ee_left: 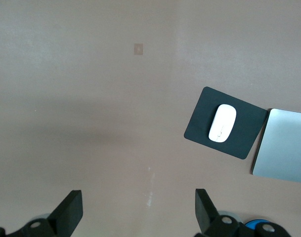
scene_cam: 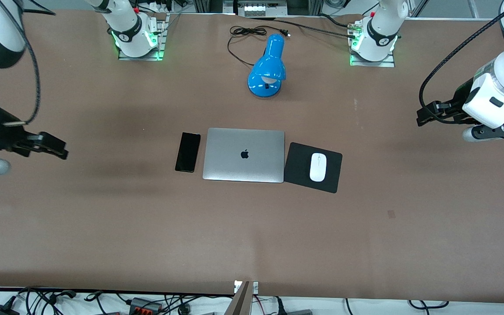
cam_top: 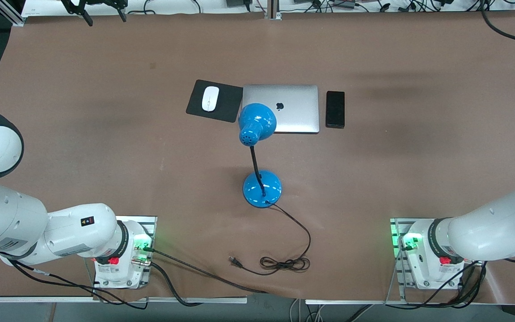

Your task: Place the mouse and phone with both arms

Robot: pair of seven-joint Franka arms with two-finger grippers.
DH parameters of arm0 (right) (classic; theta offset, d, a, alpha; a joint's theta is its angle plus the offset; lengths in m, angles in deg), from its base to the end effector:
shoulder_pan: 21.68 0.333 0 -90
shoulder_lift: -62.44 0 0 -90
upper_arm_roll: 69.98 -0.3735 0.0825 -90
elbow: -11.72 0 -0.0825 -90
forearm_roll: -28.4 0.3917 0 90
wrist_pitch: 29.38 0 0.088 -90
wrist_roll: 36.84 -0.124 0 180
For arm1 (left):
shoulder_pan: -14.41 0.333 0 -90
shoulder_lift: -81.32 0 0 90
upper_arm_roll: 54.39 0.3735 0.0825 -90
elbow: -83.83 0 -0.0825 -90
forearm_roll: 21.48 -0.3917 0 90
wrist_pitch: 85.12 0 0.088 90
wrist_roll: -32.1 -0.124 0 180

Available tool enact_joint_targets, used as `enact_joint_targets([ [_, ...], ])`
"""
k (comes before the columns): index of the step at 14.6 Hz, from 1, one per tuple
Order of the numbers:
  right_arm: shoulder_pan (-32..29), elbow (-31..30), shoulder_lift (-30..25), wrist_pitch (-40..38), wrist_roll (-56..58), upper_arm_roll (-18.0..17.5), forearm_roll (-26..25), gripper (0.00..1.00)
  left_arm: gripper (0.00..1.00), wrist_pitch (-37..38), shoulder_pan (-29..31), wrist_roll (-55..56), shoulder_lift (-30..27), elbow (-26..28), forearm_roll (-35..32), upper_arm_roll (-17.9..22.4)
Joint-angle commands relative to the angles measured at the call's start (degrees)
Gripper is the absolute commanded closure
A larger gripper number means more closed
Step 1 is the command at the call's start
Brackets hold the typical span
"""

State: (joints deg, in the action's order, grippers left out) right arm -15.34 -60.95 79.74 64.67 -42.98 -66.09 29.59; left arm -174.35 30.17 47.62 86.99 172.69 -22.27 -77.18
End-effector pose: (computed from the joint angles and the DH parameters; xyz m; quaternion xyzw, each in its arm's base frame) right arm 0.6768 0.0395 0.6307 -0.9989 0.0306 -0.0358 0.0030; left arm 0.5872 -0.0585 0.6205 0.9963 0.0738 -0.0440 0.0037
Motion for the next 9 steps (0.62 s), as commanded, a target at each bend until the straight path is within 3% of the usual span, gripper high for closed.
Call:
enact_joint_targets([
  [1,-4.83,0.34,-0.43,-0.37,4.01,-3.27,-1.45,0.00,0.00,-0.07,0.59,-1.01,-1.45,1.24,0.26,-0.14],
  [6,-6.25,-0.10,-1.30,-1.06,6.23,-2.57,-1.27,0.00,0.00,-0.07,0.59,-1.01,-1.45,1.24,0.26,-0.06],
  [9,-5.99,-6.49,-5.95,-0.72,6.23,-2.66,-1.97,0.00,0.00,0.01,0.68,-1.01,-1.45,1.24,0.26,-0.06],
])
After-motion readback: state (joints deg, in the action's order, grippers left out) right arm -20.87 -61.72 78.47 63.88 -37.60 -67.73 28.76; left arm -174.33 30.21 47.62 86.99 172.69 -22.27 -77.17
